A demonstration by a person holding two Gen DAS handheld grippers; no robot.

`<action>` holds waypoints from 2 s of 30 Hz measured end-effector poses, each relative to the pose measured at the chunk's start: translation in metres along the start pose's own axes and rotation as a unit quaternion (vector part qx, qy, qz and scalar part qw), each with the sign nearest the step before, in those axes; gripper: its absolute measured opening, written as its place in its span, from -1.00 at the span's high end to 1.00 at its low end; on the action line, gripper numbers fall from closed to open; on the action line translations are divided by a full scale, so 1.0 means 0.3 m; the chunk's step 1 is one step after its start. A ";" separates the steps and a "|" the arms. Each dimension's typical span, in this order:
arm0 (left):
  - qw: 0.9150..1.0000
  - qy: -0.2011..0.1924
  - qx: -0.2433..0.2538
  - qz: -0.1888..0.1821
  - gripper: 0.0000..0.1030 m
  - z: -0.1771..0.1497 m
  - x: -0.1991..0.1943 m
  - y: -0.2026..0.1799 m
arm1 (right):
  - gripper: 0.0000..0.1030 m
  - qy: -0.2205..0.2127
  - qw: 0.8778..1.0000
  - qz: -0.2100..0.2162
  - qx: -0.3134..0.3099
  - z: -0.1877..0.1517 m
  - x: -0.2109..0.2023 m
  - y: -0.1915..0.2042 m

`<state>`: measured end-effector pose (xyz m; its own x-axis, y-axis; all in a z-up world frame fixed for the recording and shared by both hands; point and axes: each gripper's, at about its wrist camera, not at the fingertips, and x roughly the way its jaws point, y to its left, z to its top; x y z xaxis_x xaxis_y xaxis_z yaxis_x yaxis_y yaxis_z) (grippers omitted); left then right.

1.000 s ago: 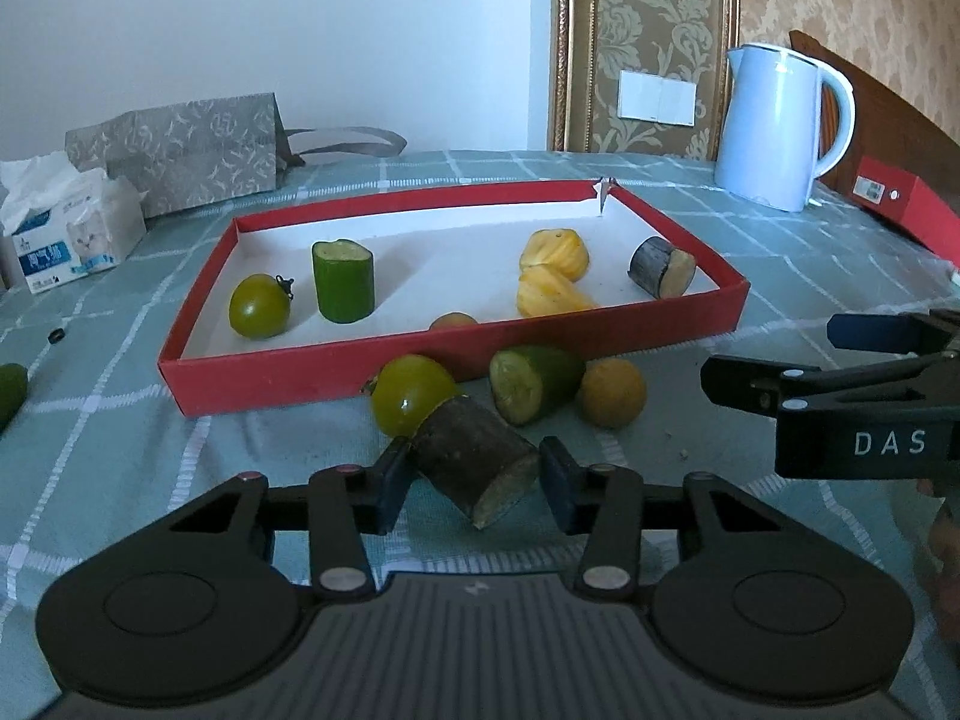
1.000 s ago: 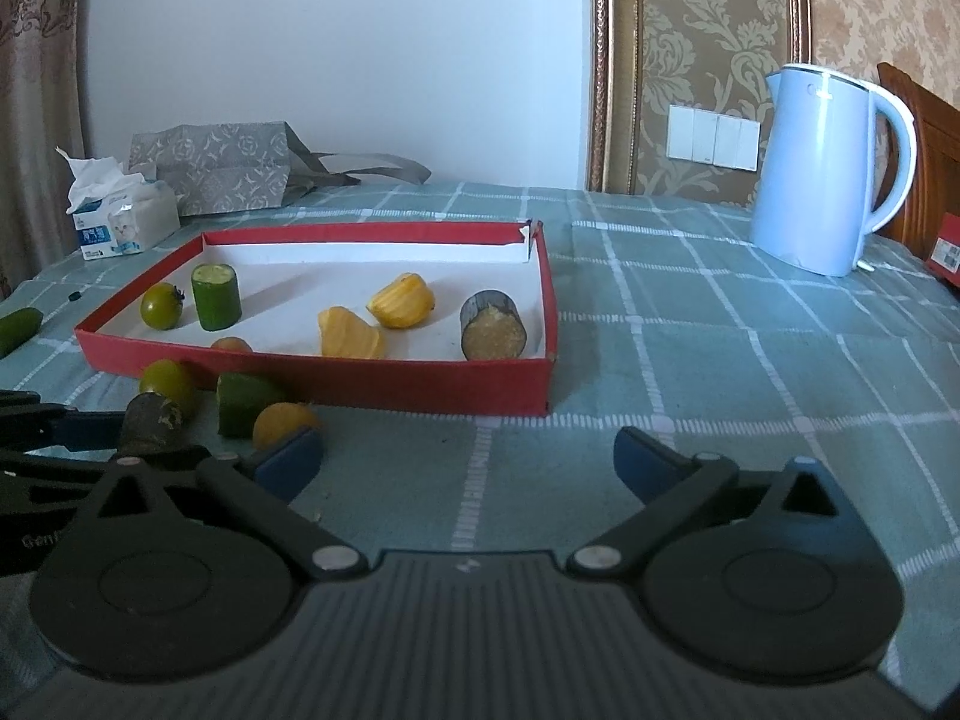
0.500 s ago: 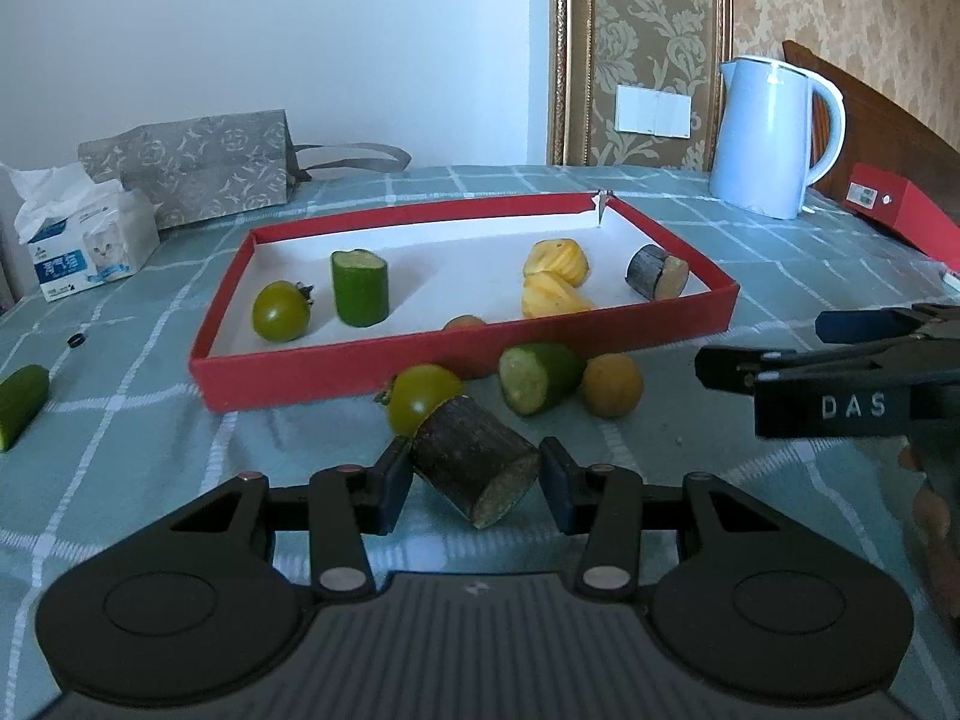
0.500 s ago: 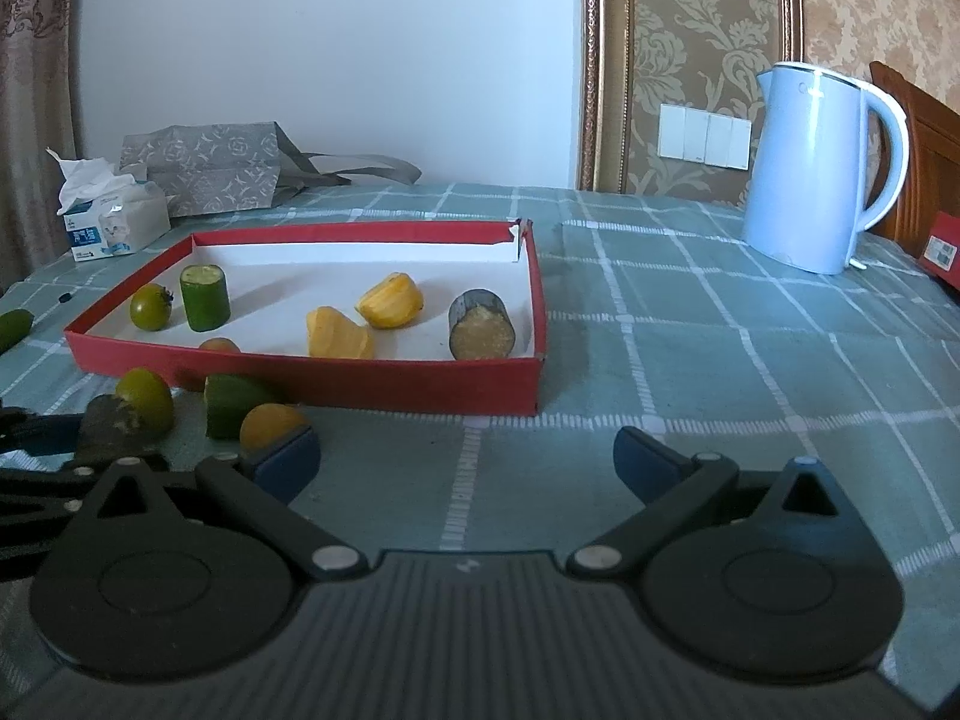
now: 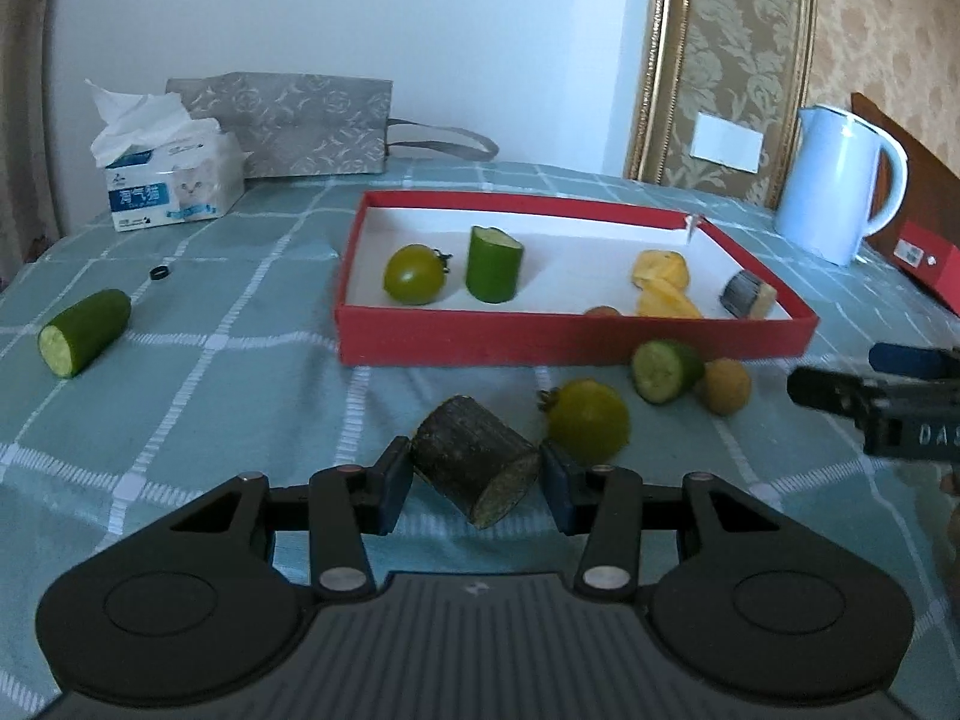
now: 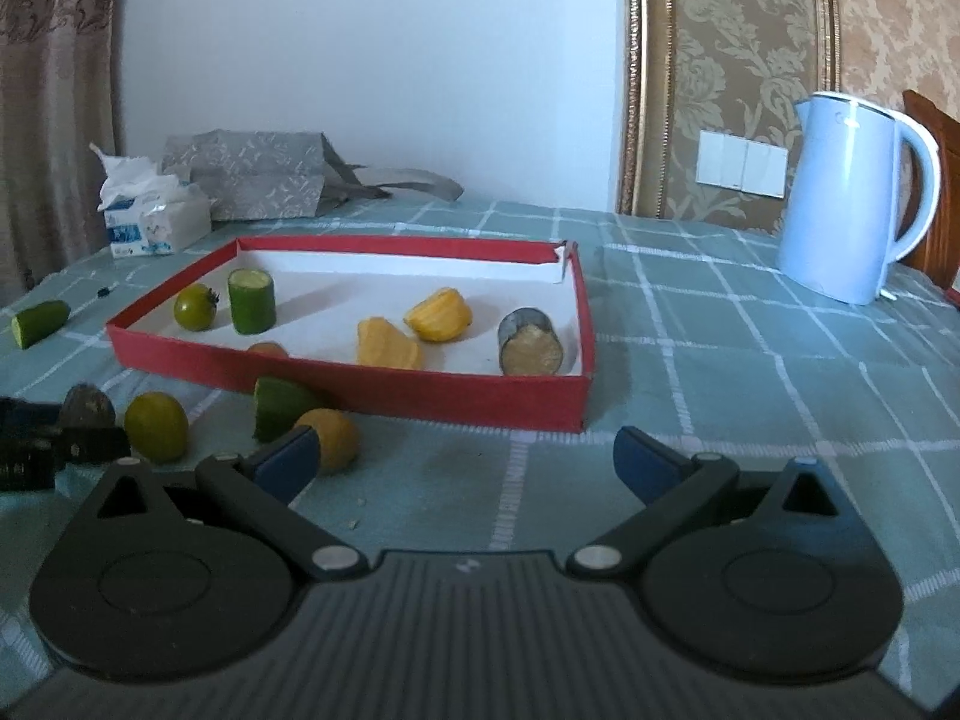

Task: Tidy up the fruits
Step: 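Lift the eggplant chunk with the left tool while the right tool moves to the yellow potato, then grasp the small yellow potato with the right tool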

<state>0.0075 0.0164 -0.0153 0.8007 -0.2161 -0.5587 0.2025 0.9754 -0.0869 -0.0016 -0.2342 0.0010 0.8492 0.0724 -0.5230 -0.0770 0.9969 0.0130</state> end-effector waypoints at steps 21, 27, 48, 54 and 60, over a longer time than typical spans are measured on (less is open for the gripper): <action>1.000 -0.003 -0.025 -0.011 0.12 0.006 0.007 0.041 | -0.27 0.054 0.995 0.073 -0.042 0.015 0.101 0.115; 1.000 -0.004 -0.027 -0.012 0.12 0.006 0.007 0.042 | -0.08 0.062 0.994 0.075 -0.042 0.021 0.124 0.122; 1.000 -0.004 -0.028 -0.013 0.12 0.006 0.007 0.043 | 0.44 0.045 0.996 0.070 -0.035 0.021 0.107 0.117; 1.000 -0.004 -0.028 -0.013 0.12 0.006 0.007 0.042 | 0.44 0.033 0.997 0.055 -0.035 0.005 0.063 0.096; 1.000 -0.004 -0.027 -0.002 0.12 0.006 0.007 0.041 | 0.44 0.043 0.998 0.048 -0.019 -0.005 0.056 0.069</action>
<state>0.0126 0.0278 -0.0161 0.8047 -0.2194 -0.5516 0.1744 0.9756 -0.1337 0.0103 -0.2125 -0.0089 0.7896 0.1631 -0.5916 -0.1769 0.9836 0.0351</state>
